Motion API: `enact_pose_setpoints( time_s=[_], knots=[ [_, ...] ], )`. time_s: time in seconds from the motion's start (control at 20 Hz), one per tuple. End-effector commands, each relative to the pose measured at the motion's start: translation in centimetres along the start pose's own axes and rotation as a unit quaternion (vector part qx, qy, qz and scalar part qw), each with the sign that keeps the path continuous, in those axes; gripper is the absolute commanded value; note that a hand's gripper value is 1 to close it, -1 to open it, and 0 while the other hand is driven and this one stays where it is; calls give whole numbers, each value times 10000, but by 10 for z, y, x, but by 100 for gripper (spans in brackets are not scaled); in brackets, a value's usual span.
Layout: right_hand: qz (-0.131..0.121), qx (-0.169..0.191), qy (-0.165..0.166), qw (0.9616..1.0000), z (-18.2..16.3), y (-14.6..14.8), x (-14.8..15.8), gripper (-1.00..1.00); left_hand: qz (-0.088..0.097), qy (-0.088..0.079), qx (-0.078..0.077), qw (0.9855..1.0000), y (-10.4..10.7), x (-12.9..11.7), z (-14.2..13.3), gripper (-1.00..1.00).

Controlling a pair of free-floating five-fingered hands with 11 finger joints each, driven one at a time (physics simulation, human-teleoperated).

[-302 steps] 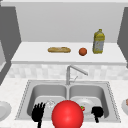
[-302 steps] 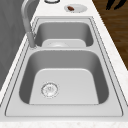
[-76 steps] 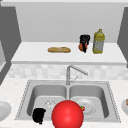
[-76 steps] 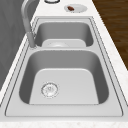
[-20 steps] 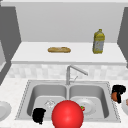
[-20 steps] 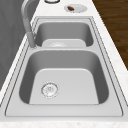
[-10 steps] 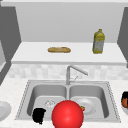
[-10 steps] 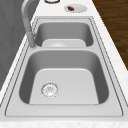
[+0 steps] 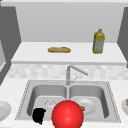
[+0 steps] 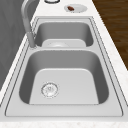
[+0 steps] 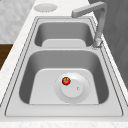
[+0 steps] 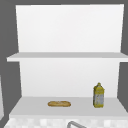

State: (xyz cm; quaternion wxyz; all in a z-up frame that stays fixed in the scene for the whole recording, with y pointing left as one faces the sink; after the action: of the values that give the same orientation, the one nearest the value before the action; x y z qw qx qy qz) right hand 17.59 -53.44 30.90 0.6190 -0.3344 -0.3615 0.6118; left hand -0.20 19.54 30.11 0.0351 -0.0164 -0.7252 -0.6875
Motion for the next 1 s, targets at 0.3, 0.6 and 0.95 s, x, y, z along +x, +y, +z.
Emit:
enact_pose_setpoints(
  time_s=[0.3, 0.6, 0.95],
  knots=[
    [102, 62, -69, 9999, -80, 30, -60, 100, 0, 0, 0, 10000, 0, 0, 0, 0],
    [132, 53, -108, 9998, -133, 54, -92, 100, 0, 0, 0, 10000, 0, 0, 0, 0],
    [136, 53, -138, 9998, -192, 85, -127, 100, 0, 0, 0, 10000, 0, 0, 0, 0]
  ],
)
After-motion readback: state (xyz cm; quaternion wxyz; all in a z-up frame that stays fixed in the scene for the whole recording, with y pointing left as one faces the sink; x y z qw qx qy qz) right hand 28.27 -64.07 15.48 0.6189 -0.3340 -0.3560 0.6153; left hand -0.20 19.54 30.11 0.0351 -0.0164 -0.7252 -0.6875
